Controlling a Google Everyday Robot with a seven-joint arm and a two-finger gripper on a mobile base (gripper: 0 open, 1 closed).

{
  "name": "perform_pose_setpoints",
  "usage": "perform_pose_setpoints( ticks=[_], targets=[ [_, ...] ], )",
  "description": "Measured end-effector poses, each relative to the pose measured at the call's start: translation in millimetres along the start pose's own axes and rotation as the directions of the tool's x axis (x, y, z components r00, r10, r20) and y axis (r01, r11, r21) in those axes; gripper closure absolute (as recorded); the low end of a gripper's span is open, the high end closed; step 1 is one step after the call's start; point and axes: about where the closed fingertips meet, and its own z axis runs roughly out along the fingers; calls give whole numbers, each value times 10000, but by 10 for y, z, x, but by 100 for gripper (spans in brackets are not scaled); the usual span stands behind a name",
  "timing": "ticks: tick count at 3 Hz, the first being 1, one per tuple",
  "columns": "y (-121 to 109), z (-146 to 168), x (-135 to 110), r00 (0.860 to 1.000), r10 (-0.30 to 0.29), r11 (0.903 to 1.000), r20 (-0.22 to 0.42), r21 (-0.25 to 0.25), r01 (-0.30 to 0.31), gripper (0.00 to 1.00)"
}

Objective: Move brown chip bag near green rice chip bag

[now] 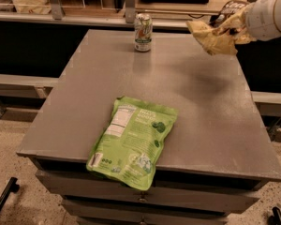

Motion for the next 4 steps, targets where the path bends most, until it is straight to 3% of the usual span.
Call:
perform_pose_setpoints(
  ticks=[1,2,3,4],
  targets=[
    [67,-103,-245,9983,-411,9992,423,-3,412,100],
    [76,-408,-504,9881,-665,9976,1390,305,628,100],
    [220,-753,-894,9567,-850,9957,2784,-125,921,100],
    [220,-752,-895,9566,-850,9957,2787,-125,921,100]
  ],
)
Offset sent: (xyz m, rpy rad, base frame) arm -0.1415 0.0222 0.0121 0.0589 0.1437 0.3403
